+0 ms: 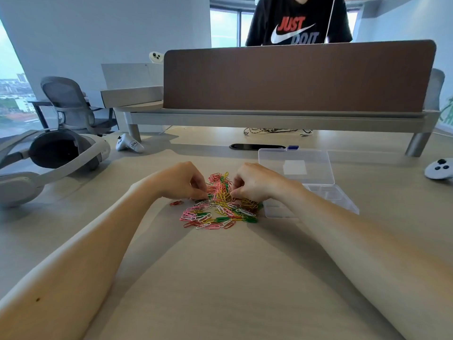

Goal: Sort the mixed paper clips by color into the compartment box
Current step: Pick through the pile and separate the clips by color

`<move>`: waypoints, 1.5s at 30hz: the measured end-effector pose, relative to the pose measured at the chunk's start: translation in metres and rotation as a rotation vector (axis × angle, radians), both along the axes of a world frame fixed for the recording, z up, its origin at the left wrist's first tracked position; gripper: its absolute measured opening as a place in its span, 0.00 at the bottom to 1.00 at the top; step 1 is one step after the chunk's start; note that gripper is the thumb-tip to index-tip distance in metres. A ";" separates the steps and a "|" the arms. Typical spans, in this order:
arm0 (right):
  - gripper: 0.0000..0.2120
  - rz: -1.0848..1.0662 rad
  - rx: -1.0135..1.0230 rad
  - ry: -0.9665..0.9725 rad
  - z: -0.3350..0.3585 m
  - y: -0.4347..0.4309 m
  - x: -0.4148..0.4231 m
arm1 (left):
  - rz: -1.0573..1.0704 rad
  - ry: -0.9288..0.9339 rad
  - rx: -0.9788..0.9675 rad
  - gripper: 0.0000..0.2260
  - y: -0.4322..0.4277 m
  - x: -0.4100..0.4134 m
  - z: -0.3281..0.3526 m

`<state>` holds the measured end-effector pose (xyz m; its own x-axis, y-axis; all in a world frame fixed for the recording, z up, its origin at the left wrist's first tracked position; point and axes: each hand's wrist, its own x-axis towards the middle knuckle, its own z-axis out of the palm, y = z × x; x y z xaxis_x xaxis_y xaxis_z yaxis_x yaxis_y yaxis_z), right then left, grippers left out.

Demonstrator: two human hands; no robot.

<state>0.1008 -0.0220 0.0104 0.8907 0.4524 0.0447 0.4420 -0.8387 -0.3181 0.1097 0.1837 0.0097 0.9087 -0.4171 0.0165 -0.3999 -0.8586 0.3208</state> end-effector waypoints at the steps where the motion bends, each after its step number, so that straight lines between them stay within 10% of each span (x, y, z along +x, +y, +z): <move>1: 0.07 -0.001 0.004 -0.002 0.000 -0.001 0.000 | 0.000 -0.017 0.003 0.04 0.001 0.000 0.000; 45: 0.07 0.130 -0.071 -0.034 -0.003 0.040 0.003 | -0.057 0.076 0.038 0.07 0.006 -0.007 0.007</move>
